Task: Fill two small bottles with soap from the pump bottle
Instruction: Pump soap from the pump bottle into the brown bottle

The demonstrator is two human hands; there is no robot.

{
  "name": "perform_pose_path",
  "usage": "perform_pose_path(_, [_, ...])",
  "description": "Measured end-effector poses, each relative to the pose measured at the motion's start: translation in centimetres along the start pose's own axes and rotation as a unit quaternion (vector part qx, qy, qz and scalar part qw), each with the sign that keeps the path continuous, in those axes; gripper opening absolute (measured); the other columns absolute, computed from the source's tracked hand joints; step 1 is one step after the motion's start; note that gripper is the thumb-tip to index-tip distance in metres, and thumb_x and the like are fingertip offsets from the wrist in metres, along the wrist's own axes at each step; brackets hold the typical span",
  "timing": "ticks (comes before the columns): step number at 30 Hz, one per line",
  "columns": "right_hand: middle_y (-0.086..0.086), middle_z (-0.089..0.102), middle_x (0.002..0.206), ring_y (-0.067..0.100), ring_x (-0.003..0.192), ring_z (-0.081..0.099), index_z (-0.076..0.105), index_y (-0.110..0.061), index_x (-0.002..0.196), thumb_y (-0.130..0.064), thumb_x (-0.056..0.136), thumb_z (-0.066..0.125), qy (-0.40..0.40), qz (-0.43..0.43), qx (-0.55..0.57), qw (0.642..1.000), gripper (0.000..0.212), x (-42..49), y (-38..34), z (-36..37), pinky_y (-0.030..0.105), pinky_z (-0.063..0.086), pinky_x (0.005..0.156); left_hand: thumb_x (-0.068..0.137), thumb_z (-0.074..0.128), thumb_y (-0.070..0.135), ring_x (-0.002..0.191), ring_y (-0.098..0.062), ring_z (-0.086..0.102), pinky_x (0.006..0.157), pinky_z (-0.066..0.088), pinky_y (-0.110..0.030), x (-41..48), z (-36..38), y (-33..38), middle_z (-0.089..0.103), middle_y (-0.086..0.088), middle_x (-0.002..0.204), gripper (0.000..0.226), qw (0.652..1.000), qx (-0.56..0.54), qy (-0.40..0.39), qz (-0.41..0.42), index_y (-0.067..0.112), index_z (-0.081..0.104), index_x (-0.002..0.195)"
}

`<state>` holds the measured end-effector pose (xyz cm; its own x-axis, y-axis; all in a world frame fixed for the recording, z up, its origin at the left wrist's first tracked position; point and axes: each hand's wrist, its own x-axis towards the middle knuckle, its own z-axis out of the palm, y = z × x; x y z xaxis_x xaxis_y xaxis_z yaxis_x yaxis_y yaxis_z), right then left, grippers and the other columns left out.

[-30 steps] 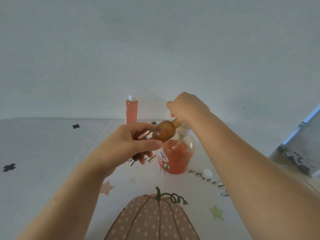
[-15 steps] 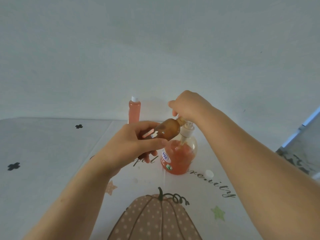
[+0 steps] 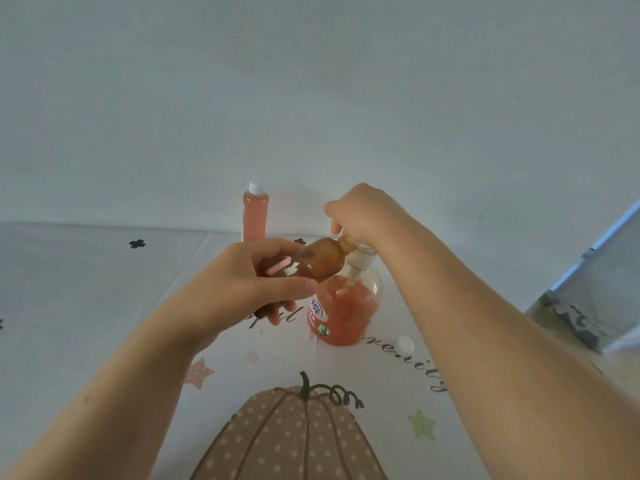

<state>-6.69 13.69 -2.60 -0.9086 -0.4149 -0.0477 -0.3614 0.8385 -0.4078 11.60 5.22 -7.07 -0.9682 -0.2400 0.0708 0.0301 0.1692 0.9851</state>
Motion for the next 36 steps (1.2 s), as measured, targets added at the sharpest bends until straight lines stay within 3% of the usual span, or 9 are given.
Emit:
perform_pose_path(6, [0.006, 0.076, 0.092, 0.024, 0.075, 0.065, 0.074, -0.011, 0.095, -0.022, 0.086, 0.051, 0.019, -0.018, -0.015, 1.000, 0.026, -0.7, -0.8, -0.9, 0.031, 0.047, 0.068, 0.077, 0.078, 0.012, 0.054, -0.016, 0.059, 0.047, 0.043, -0.017, -0.1, 0.3, 0.4, 0.068, -0.012, 0.069, 0.028, 1.000, -0.015, 0.014, 0.012, 0.030, 0.075, 0.099])
perform_pose_path(11, [0.001, 0.072, 0.087, 0.023, 0.079, 0.068, 0.070, -0.015, 0.091, -0.027, 0.090, 0.050, 0.039, -0.042, -0.049, 0.997, 0.023, -1.4, -0.8, -1.8, 0.028, 0.045, 0.064, 0.075, 0.079, 0.012, 0.053, -0.009, 0.060, 0.048, 0.045, -0.016, -0.5, 0.7, 0.8, 0.067, -0.004, 0.066, 0.031, 0.999, -0.029, 0.024, 0.018, 0.026, 0.074, 0.102])
perform_pose_path(17, [0.004, 0.075, 0.089, 0.024, 0.076, 0.068, 0.072, -0.013, 0.090, -0.025, 0.089, 0.051, 0.032, -0.026, -0.019, 0.999, 0.024, -0.9, -0.8, -1.5, 0.030, 0.049, 0.069, 0.076, 0.079, 0.011, 0.053, -0.008, 0.061, 0.049, 0.045, -0.016, -0.6, 0.6, 0.8, 0.067, -0.001, 0.065, 0.030, 0.999, -0.019, 0.026, 0.018, 0.026, 0.073, 0.101])
perform_pose_path(30, [0.002, 0.068, 0.080, 0.022, 0.069, 0.060, 0.074, -0.014, 0.094, -0.024, 0.089, 0.050, 0.015, -0.004, -0.012, 1.000, 0.026, -1.2, -0.2, -0.6, 0.026, 0.038, 0.058, 0.076, 0.079, 0.009, 0.053, -0.014, 0.058, 0.047, 0.044, -0.017, 0.0, 0.3, 0.2, 0.068, -0.010, 0.068, 0.029, 1.000, 0.000, 0.019, 0.004, 0.028, 0.075, 0.098])
perform_pose_path(36, [0.001, 0.068, 0.080, 0.021, 0.065, 0.058, 0.073, -0.015, 0.095, -0.022, 0.090, 0.049, 0.020, -0.003, -0.022, 1.000, 0.025, -1.8, -0.6, -1.1, 0.025, 0.037, 0.056, 0.075, 0.080, 0.011, 0.054, -0.016, 0.059, 0.048, 0.044, -0.018, -0.1, 0.4, 0.3, 0.068, -0.012, 0.071, 0.032, 1.000, -0.003, 0.025, 0.017, 0.038, 0.076, 0.092])
